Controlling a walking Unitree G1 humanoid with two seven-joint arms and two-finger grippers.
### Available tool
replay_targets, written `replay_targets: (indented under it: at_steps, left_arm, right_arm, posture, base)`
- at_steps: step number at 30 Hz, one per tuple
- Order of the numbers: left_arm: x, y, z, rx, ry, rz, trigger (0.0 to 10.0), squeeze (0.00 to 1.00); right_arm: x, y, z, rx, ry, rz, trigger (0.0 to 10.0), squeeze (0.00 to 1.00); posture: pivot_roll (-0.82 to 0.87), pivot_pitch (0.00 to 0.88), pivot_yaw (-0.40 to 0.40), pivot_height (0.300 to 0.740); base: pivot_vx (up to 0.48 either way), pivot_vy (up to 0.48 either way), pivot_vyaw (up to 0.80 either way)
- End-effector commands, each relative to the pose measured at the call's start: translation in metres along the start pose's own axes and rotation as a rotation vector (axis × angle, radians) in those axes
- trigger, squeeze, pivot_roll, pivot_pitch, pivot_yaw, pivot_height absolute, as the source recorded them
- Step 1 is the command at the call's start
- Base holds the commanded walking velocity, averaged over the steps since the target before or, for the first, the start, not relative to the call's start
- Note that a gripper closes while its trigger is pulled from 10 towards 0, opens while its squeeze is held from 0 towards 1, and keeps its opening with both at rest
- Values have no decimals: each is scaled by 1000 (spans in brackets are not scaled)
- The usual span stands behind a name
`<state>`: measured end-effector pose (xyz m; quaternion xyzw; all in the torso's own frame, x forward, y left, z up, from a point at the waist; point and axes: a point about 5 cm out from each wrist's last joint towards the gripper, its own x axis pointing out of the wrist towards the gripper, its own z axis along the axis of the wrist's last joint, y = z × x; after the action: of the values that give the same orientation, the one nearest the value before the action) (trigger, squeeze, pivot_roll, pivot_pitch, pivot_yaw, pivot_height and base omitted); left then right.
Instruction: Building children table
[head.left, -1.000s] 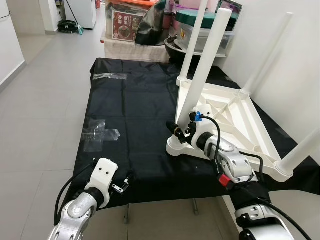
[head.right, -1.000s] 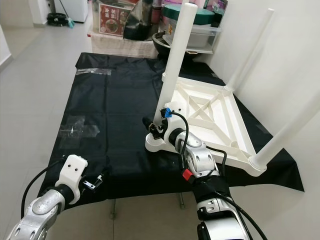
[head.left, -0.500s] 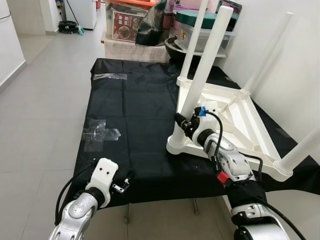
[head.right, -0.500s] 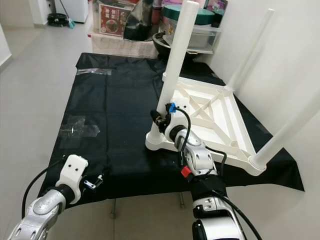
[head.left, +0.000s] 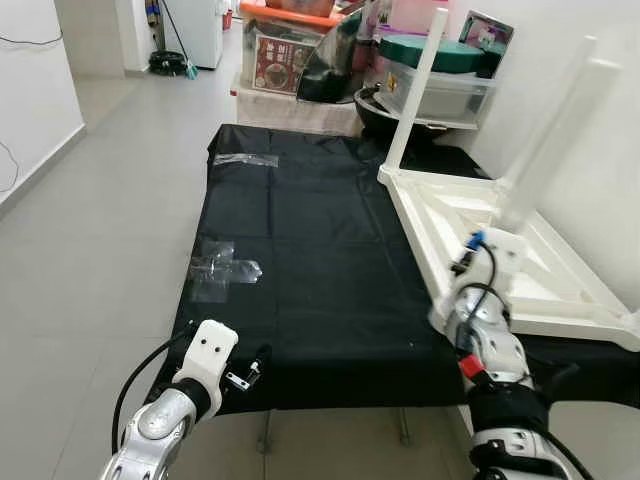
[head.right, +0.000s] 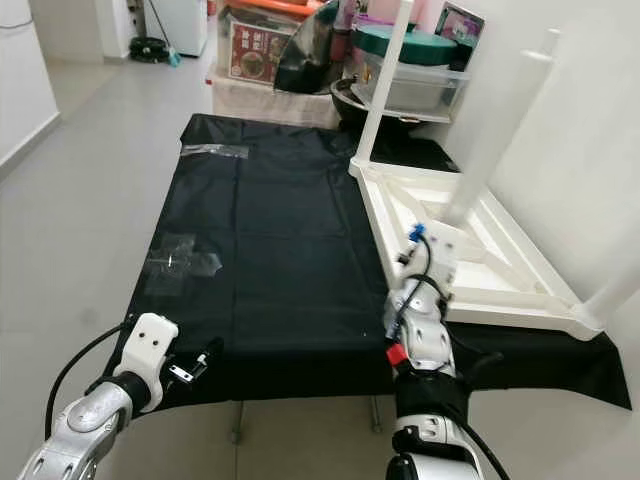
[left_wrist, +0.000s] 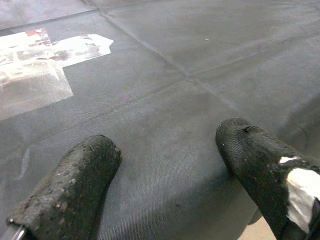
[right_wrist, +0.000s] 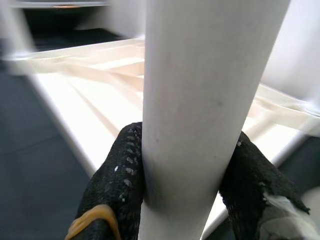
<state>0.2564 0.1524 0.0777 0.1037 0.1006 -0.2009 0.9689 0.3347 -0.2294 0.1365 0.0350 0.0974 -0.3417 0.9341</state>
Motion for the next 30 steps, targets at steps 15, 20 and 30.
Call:
replay_targets:
  at_steps: [15,20,30]
  left_arm:
    - [-1,-2,-10,-4,52,-1,10000,0]
    - [0,-2,-10,-4,51,-3,10000,0]
    - [3,-2,-7,1,41,-7,10000,0]
  right_arm:
    - [4,18,19,37,-57,150,10000,102]
    - [0,39,53,143,-170,542,10000,0]
    - [6,50,78,-183,-294,1001,3686,0]
  posture:
    - [51,0,-163,740]
    - [44,0,-157,740]
    - [50,0,-164,740]
  base:
    - [0,0,0]
    - [0,0,0]
    - [0,0,0]
